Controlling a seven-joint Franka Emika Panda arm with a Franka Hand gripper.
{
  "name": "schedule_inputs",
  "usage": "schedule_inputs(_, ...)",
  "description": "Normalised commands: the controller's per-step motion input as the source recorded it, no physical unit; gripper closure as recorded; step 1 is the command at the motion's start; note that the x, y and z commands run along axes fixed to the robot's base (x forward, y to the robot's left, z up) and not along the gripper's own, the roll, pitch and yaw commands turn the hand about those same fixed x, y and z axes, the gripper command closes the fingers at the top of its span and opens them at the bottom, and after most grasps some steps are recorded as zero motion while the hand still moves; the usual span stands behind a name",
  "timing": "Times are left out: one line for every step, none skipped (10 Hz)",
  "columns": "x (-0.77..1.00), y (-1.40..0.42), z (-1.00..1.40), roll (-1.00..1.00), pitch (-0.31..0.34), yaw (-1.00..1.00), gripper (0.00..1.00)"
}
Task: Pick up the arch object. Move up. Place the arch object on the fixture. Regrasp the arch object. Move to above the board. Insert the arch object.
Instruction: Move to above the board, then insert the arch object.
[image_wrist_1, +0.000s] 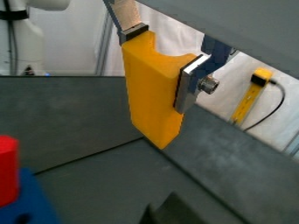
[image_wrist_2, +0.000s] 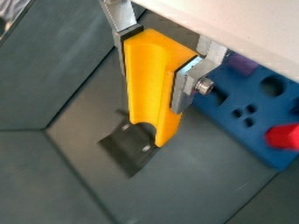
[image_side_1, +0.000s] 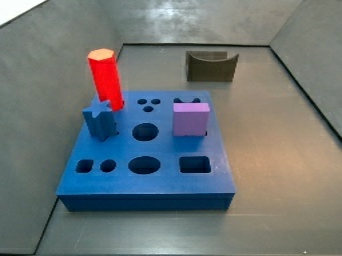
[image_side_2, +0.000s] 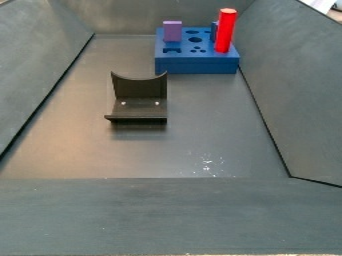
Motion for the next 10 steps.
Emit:
schedule_inputs(-0.56,-1.00,0.08,-1.00,-0.140,-0.09,1.00)
schedule_inputs(-0.60,-1.00,0.08,-1.00,-0.150,-0.10,1.00)
schedule_inputs(-0.59,-0.94,0.07,-1.00,-0.154,-0.10,1.00)
schedule_inputs(-0.33,-0.41,0.04,-1.00,-0.171,-0.10,1.00)
schedule_inputs(-0.24,-0.24,0.02,-1.00,-0.174,-0.10,1.00)
schedule_inputs(-0.16,-0.10,0.01,-0.82,-0.139,-0.08,1.00)
schedule_inputs(-0.11,-0.06,0.01,-0.52,-0.100,-0.04,1.00)
schedule_inputs(-0.08,-0.02,0.00,-0.33,-0.078,-0.02,1.00)
schedule_inputs(-0.05,-0.01,0.00,-0.21,-0.055,-0.02,1.00)
schedule_inputs(0.00,0.03,0.00,0.00,0.000,0.00,1.00)
